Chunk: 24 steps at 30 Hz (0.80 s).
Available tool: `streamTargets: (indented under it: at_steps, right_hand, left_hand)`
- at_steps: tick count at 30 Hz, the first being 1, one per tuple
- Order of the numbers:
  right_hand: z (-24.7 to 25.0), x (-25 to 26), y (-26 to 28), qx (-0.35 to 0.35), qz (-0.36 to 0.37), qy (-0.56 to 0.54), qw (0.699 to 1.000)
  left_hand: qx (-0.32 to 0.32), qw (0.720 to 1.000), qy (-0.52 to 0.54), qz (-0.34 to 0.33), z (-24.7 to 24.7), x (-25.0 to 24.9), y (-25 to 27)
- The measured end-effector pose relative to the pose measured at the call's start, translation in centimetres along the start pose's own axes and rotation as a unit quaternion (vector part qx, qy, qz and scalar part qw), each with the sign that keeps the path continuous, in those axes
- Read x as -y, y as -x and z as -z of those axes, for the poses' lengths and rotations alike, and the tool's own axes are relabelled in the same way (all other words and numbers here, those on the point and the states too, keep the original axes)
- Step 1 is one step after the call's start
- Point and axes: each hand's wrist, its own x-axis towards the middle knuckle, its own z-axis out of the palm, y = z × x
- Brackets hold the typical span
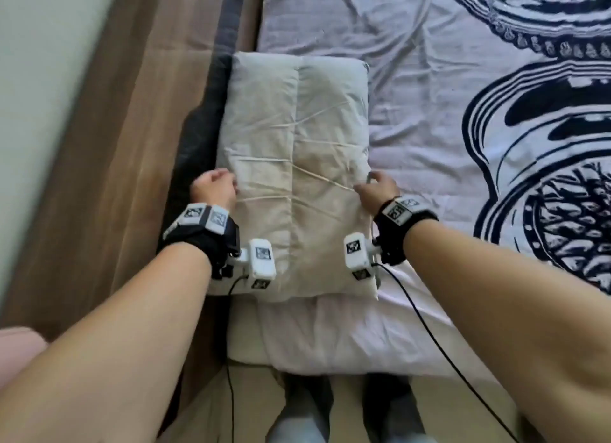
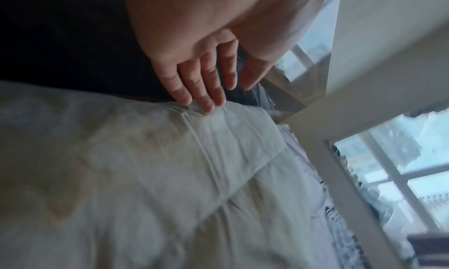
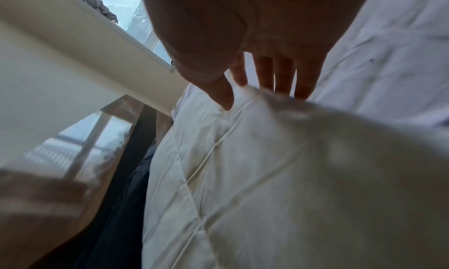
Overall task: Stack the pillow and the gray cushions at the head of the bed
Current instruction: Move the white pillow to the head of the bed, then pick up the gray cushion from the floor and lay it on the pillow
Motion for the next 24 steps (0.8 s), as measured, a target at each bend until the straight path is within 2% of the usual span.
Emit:
streamTargets:
  at_steps: [2, 5, 9, 15, 18, 21, 24]
  right_hand:
    - [1.9, -0.2, 2.1, 0.007, -0.029, -0.023, 0.999]
    - [6.4, -1.1, 5.3, 0.012, -0.056, -0.113, 0.992]
    - [12.3, -4.5, 10.0, 0.011, -0.093, -0.216, 0.972]
    - [21.5, -12.3, 16.3, -0.005, -0.16, -0.304, 0.939]
    - [25.9, -16.5, 19.7, -0.05, -0.176, -0.32, 0.93]
    - [30.4, -21.8, 23.4, -0.113, -0.193, -0.35, 0.909]
    - [34.1, -27.6, 26.1, -0.127, -0.194, -0.402, 0.886]
  left_hand:
    - [0.019, 0.999, 0.033, 0.03, 0.4, -1.0, 2.0]
    - [0.031, 0.995, 0.079, 0.047, 0.4, -2.5, 5.2]
    - [0.1, 0.986, 0.108, 0.076, -1.8, -3.6, 10.3]
    - [0.207, 0.976, 0.01, 0.067, -7.3, -1.3, 21.0]
    - [0.266, 0.96, -0.037, 0.08, -9.5, 0.9, 25.6]
    - [0.292, 0.952, -0.056, 0.073, -12.7, 2.5, 30.6]
    - [0.296, 0.95, -0.085, 0.058, -16.5, 3.5, 36.2]
